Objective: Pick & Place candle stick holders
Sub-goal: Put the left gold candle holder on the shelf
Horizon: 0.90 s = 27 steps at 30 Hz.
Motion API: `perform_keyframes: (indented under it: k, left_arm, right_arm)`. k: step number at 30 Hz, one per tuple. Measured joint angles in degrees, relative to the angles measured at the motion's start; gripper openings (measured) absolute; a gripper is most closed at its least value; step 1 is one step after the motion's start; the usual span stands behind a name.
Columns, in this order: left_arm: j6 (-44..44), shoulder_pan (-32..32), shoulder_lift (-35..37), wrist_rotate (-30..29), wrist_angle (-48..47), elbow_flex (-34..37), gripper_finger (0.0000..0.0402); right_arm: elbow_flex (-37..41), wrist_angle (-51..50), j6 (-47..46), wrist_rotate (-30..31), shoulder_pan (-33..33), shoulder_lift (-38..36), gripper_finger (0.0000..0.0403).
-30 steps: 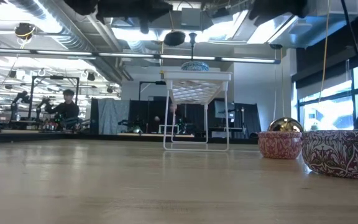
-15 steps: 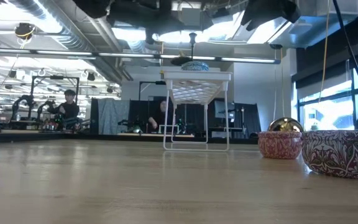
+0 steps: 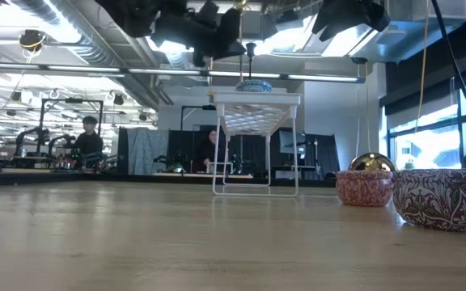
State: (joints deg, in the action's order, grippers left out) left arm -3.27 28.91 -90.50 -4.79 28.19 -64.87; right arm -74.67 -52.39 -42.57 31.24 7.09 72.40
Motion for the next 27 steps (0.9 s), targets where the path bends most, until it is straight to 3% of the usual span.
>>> perform_keyframes:
  k: [9, 14, 27]
  left_arm:
    - [-4.01, 2.03, -1.5, 3.17, 6.01, 5.71, 0.0013]
    - [0.92, 0.7, -1.48, 5.65, 7.71, 5.81, 0.0013]
    - [-0.49, 1.66, -3.0, 11.1, 7.73, 5.81, 0.0013]
  right_arm:
    - [0.0, 0.25, 0.0, 0.04, 0.0, 0.0, 0.0124]
    - [0.0, 0.4, 0.63, 0.04, -0.02, 0.0, 0.0124]
    - [0.0, 0.52, 0.66, 0.02, 0.0, 0.0, 0.0124]
